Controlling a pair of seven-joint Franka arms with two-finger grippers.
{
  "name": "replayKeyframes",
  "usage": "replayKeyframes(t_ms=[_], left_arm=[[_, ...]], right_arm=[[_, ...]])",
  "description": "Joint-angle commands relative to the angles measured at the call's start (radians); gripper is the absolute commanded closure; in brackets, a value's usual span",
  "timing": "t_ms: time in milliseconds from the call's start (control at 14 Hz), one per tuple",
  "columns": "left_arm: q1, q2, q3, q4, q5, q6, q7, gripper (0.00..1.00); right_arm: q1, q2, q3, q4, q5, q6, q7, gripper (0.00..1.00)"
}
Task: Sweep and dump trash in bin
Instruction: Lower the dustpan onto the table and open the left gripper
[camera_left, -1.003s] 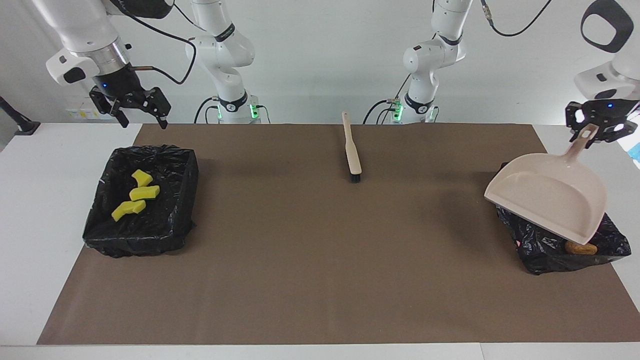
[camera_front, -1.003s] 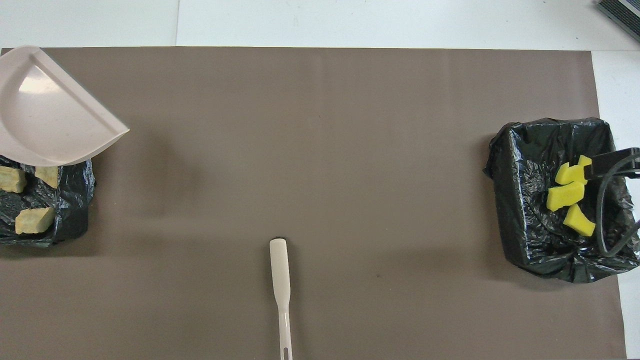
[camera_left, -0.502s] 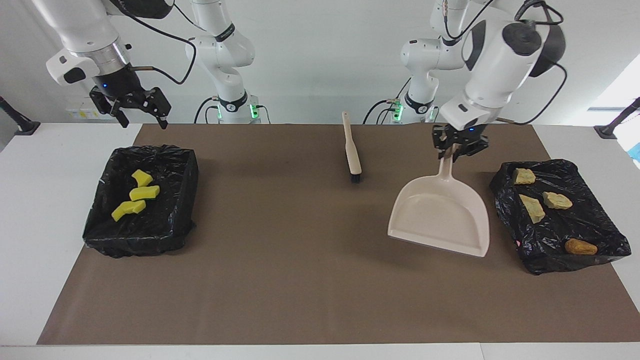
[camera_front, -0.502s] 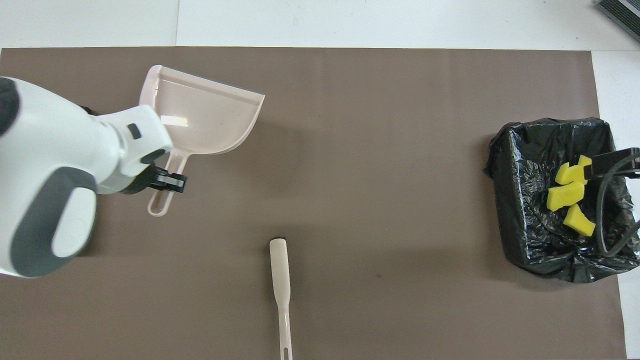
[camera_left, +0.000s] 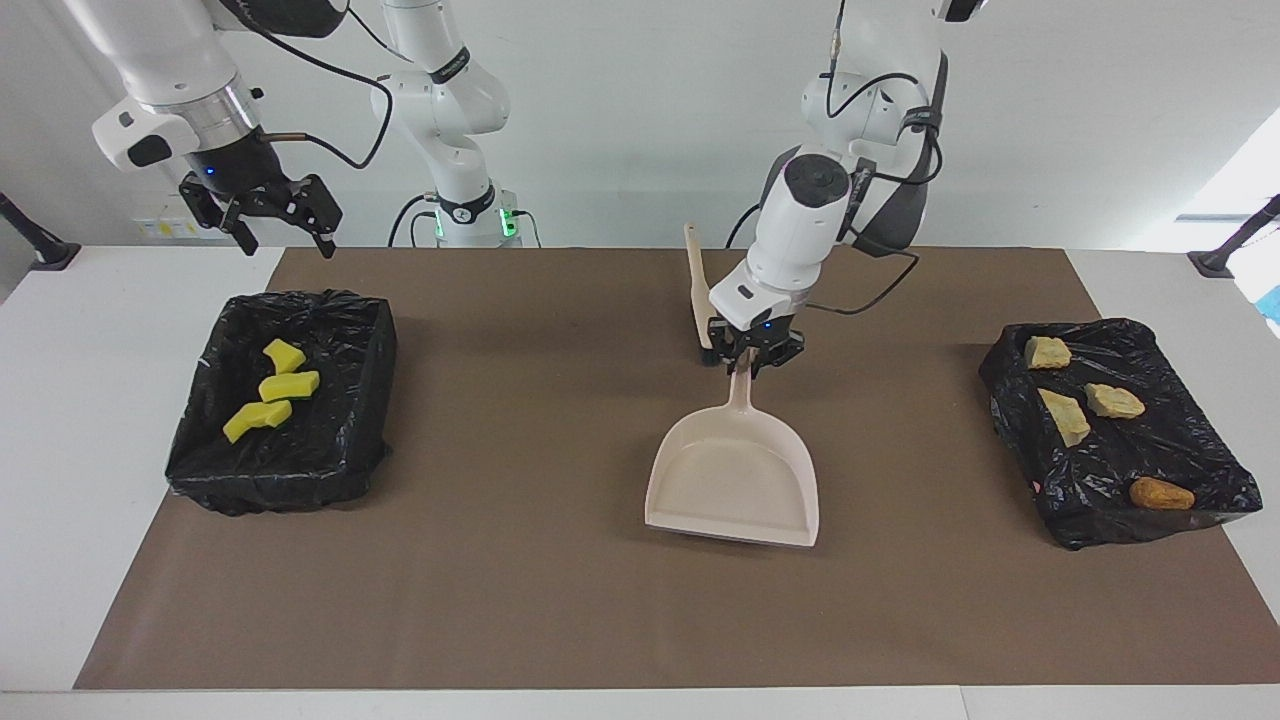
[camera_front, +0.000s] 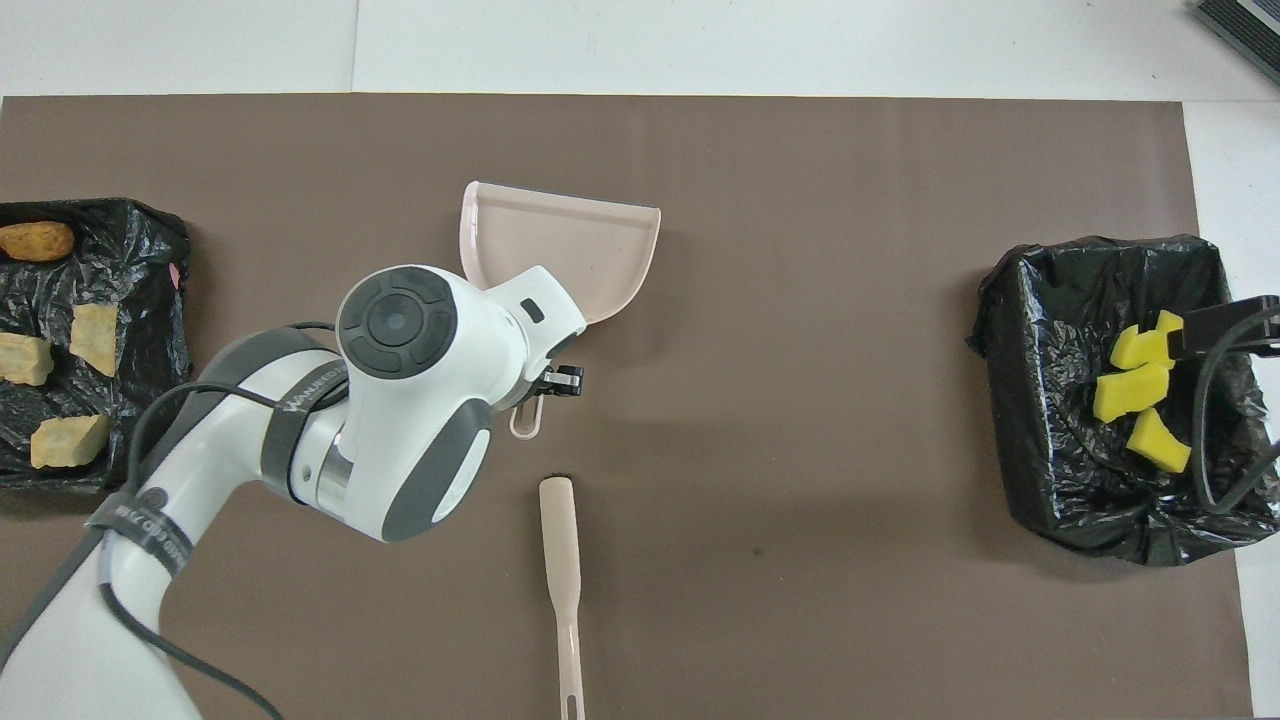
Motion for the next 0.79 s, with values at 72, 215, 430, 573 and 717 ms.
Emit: replayKeyframes(t_ms=[72,215,430,573,717], left_arm=[[-0.031,0.014,0.022,-0.033,-0.012,0.042,-0.016,1.00],[-0.036,0.011,0.021,-0.055,-0.013,0.054,-0.002,1.00],[-0.058,0.018,0.021,-0.098,-0.021,0.133,-0.028,1.00],[-0.059,0.017,0.022,-0.108,-0.070,0.139,-0.073,0.91],[-0.059,0.017,0.024,-0.107,-0.098,0.136,-0.114,0.21]], right_arm=[[-0.003,-0.016,0.001,-0.018,0.020,-0.005,0.005,0.00],[-0.003,-0.016,0.001,-0.018,0.020,-0.005,0.005,0.00],[-0.003,-0.016,0.001,-0.018,0.020,-0.005,0.005,0.00],[-0.003,-0.016,0.001,-0.018,0.020,-0.005,0.005,0.00],[-0.003,-0.016,0.001,-0.018,0.020,-0.005,0.005,0.00]])
